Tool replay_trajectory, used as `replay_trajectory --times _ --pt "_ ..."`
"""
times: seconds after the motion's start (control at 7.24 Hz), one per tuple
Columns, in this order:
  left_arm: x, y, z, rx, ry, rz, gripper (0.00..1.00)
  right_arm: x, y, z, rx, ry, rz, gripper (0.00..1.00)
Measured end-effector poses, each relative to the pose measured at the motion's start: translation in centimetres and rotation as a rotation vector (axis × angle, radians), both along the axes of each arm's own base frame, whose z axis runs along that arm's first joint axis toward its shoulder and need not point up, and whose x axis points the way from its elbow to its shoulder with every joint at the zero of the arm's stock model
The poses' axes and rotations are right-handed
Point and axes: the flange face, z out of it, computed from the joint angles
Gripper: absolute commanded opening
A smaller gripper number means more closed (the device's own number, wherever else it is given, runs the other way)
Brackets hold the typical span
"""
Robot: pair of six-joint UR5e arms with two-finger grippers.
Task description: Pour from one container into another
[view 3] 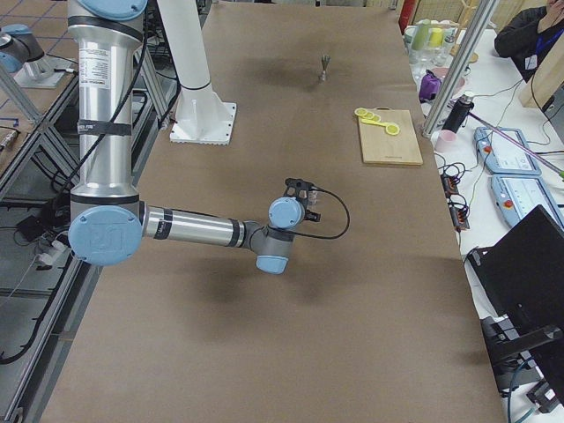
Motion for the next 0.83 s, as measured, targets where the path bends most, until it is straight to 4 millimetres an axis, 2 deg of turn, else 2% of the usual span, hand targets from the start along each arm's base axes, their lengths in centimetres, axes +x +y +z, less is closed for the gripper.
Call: replay_trajectory --times 0.28,0.41,0.55,0.69,0.83 --pt "3.7 0.1 -2.4 0.206 0.049 0.051 0.99 -1.3 -2.2 0.0 0.023 0.002 0.003 1.00" --pt "4.9 1.3 -3.3 0.343 0.081 0.075 0.99 -2.2 -3.7 -0.4 0.030 0.000 0.005 1.00" --pt "5.8 3.3 -4.2 0.477 0.096 0.085 0.99 -3.1 -4.9 -0.8 0.033 -0.004 0.005 1.00" --pt "6.8 5.3 -4.1 0.608 0.061 0.062 0.99 -3.9 -5.7 -1.2 0.033 -0.008 -0.001 1.00" --pt "7.8 7.2 -2.6 0.732 -0.001 0.008 0.99 -4.7 -6.0 -1.5 0.033 -0.012 -0.013 1.00"
